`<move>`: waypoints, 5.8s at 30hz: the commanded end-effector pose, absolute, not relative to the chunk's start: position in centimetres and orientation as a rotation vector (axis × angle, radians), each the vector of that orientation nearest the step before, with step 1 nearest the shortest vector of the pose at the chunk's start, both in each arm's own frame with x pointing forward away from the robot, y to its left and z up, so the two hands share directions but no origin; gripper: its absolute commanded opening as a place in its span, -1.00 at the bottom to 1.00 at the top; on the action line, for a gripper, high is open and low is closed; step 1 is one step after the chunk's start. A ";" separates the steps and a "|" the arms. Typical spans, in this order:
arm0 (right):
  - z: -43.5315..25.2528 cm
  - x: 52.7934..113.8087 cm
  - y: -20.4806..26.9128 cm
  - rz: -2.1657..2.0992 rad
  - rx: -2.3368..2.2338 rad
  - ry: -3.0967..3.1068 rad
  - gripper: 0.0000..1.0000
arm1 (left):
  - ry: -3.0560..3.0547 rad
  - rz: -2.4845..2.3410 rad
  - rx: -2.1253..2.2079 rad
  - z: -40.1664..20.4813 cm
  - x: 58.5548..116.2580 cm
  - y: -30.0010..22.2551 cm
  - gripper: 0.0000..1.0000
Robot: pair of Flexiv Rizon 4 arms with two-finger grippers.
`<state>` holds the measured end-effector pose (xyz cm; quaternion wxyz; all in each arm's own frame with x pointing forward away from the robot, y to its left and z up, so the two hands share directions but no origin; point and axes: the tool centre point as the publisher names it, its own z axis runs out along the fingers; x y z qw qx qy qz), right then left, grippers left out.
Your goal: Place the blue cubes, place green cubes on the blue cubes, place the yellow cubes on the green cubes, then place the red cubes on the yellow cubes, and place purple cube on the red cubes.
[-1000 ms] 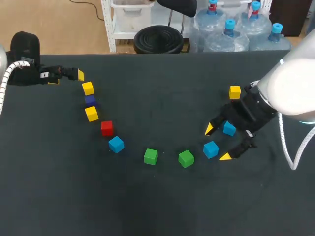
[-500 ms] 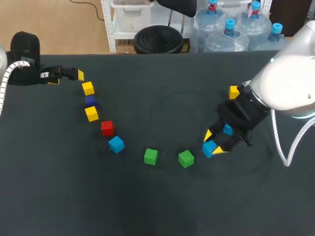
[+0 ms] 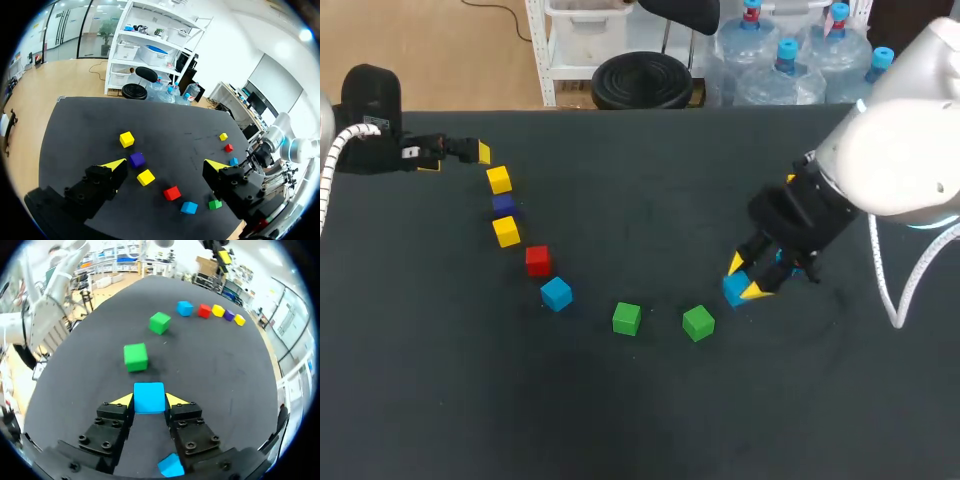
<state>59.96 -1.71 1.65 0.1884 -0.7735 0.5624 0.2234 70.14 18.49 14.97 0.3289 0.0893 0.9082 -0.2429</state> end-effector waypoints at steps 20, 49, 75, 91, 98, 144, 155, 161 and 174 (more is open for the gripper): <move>4.6 65.3 6.4 0.463 -2.014 1.800 -1.00 | 2.378 -0.634 0.232 15.0 70.1 18.5 1.00; 1.0 69.1 8.1 0.441 -1.823 1.937 -1.00 | 2.378 -0.634 0.232 15.0 70.1 18.5 1.00; -0.4 70.8 8.6 0.467 -1.811 1.927 -1.00 | 2.378 -0.634 0.232 15.0 70.1 18.5 1.00; -0.8 71.0 8.5 0.479 -1.799 1.933 -1.00 | 2.378 -0.634 0.232 15.0 70.1 18.5 1.00; -1.0 71.1 8.3 0.483 -1.790 1.937 -1.00 | 2.378 -0.634 0.232 15.0 70.1 18.5 1.00; 3.1 69.4 5.4 0.468 -1.793 1.936 1.00 | 2.378 -0.634 0.232 15.0 70.1 18.5 1.00; 5.6 66.6 0.5 0.519 -2.189 1.632 1.00 | 2.378 -0.634 0.232 15.0 70.1 18.5 1.00; 5.1 66.4 -1.7 0.585 -2.437 1.362 1.00 | 2.378 -0.634 0.232 15.0 70.1 18.5 1.00; 5.4 65.8 -3.8 0.766 -2.720 0.964 1.00 | 2.378 -0.634 0.232 15.0 70.1 18.5 1.00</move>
